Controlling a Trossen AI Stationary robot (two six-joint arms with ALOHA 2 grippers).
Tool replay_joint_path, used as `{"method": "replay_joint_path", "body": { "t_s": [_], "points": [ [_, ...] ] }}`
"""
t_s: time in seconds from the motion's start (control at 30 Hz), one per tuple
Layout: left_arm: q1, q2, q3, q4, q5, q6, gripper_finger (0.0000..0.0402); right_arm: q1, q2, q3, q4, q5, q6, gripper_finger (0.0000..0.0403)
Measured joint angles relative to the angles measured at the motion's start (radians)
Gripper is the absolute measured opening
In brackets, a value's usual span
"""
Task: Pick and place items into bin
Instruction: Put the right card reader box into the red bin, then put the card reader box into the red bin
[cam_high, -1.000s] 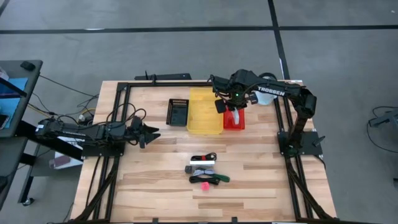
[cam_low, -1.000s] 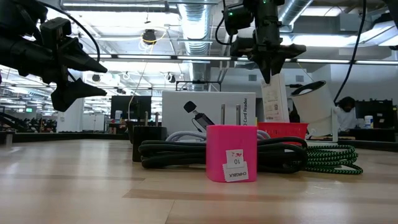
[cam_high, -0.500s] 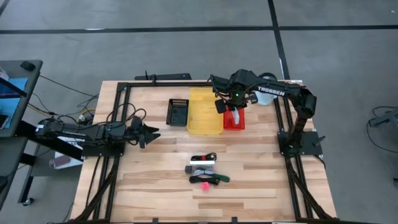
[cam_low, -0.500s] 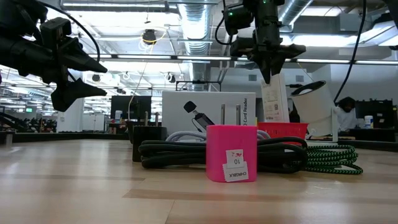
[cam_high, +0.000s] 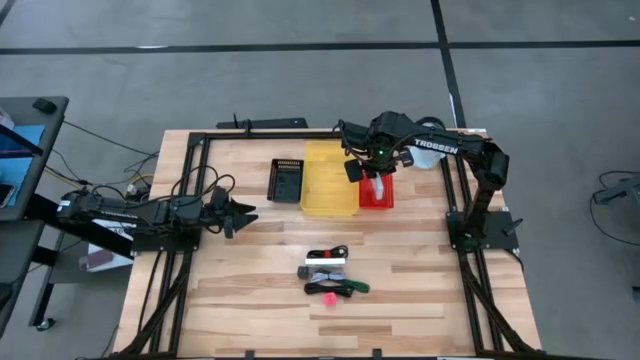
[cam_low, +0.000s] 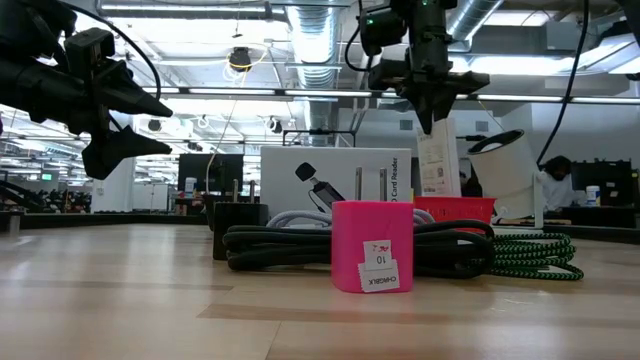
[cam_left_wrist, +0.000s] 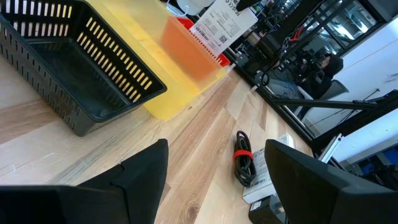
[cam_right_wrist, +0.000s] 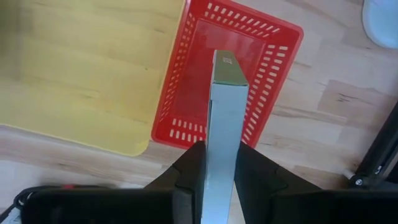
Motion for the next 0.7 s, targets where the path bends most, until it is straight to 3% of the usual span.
{"method": "replay_joint_path", "body": {
  "t_s": [0.43, 0.7],
  "points": [
    [0.0, 0.0, 0.0, 0.0, 0.0, 0.0, 0.0258, 0.0, 0.01, -0.001, -0.003, -0.006, -0.007, 0.0073],
    [0.0, 0.0, 0.0, 0.0, 0.0, 0.0, 0.0258, 0.0, 0.011, -0.001, -0.01, -0.005, 0.008, 0.0153]
  ]
}}
